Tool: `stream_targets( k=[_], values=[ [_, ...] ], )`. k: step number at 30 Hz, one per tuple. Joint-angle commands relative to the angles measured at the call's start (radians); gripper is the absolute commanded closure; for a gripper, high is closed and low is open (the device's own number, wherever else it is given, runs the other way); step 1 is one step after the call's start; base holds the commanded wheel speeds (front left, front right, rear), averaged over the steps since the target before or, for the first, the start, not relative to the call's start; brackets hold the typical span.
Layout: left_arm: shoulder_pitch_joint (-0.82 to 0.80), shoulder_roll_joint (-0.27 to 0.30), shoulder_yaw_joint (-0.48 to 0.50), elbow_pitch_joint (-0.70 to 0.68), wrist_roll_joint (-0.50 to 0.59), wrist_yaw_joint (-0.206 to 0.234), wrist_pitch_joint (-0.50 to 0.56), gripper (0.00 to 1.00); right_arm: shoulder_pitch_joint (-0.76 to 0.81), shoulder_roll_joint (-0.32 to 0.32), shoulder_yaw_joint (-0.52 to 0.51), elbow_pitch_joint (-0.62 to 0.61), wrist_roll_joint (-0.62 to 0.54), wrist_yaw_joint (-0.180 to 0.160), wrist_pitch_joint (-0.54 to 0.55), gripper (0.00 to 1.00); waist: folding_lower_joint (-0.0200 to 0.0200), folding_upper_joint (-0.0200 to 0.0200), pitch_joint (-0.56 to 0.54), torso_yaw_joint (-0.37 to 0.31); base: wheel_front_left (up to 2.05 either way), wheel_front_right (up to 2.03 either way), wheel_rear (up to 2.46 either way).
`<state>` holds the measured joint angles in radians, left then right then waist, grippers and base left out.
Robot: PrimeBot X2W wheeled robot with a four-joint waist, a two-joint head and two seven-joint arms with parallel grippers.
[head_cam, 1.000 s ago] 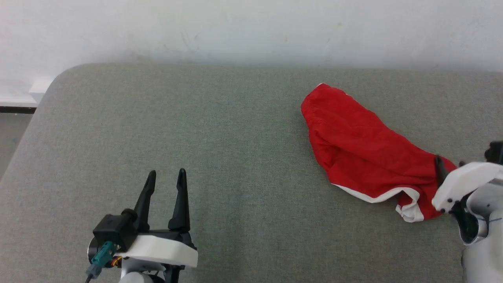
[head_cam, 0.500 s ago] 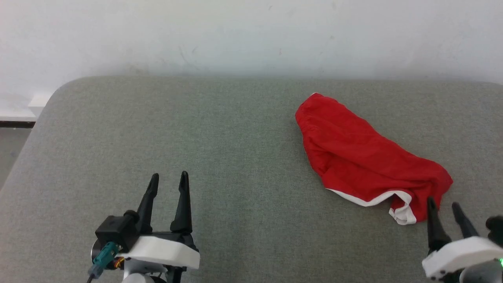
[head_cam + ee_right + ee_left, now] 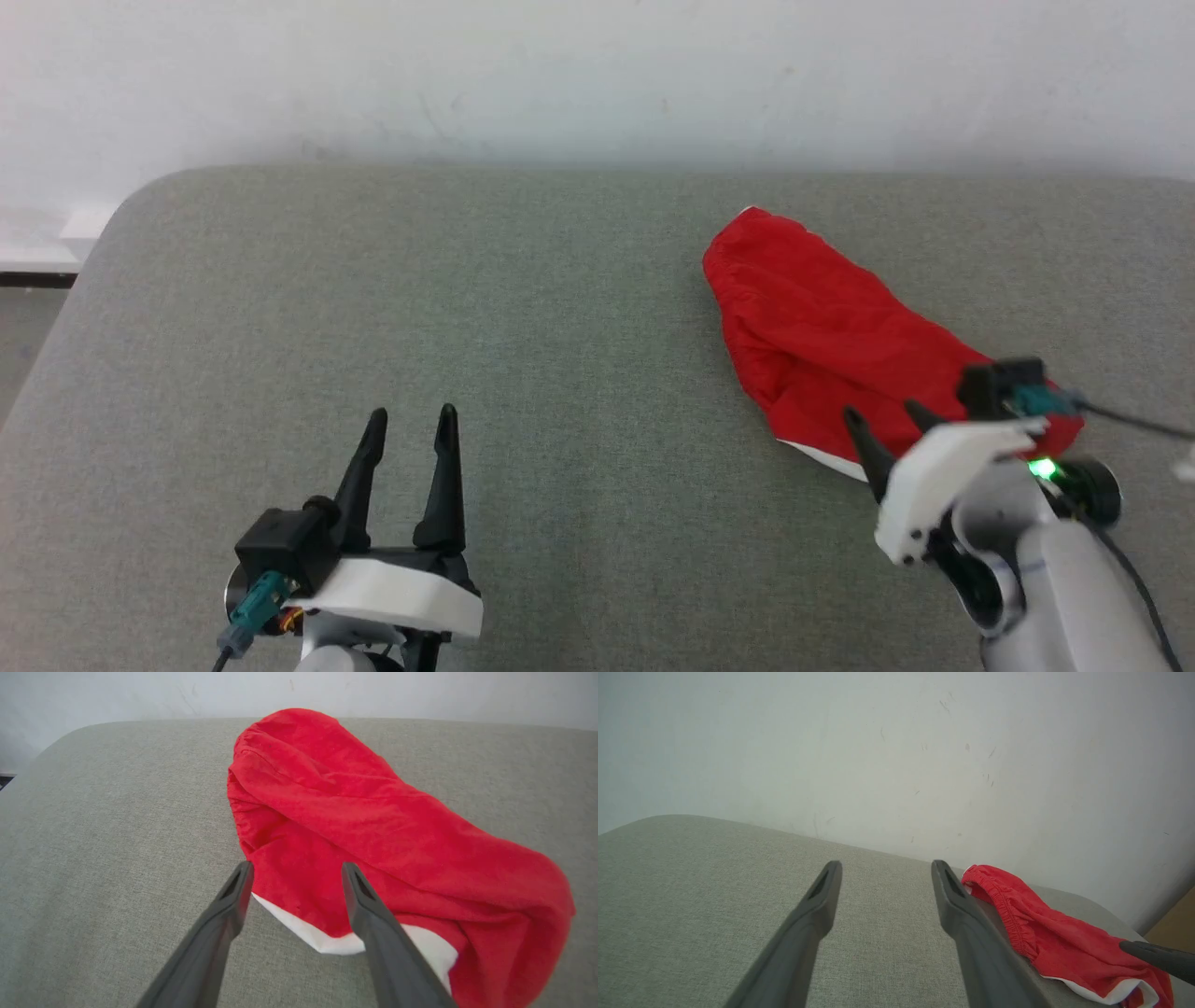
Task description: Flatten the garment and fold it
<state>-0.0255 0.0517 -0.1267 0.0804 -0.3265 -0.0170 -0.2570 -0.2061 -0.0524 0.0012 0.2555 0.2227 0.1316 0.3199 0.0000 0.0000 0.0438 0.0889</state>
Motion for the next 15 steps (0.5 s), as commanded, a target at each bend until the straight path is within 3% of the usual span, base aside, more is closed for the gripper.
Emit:
stream_targets(
  k=[1,5,15],
  values=[
    [-0.02,-0.001,-0.003,-0.004,-0.009,-0.003,-0.005,0.0,-0.057,0.002,0.023,0.032,-0.024,-0.001,0.056,0.0,0.0,0.0,0.019,0.019,0.0,0.0,0.0],
    [-0.033,-0.001,-0.018,-0.007,-0.014,-0.002,-0.005,0.0,-0.187,0.002,0.103,0.152,-0.099,-0.001,0.175,0.0,0.0,0.0,0.049,0.054,0.0,0.0,0.0],
    [-0.06,-0.001,-0.038,-0.01,-0.042,0.008,-0.005,0.0,-0.339,0.002,0.136,0.403,-0.234,-0.001,0.205,0.0,0.0,0.0,0.111,0.141,0.0,0.0,0.0]
  ],
)
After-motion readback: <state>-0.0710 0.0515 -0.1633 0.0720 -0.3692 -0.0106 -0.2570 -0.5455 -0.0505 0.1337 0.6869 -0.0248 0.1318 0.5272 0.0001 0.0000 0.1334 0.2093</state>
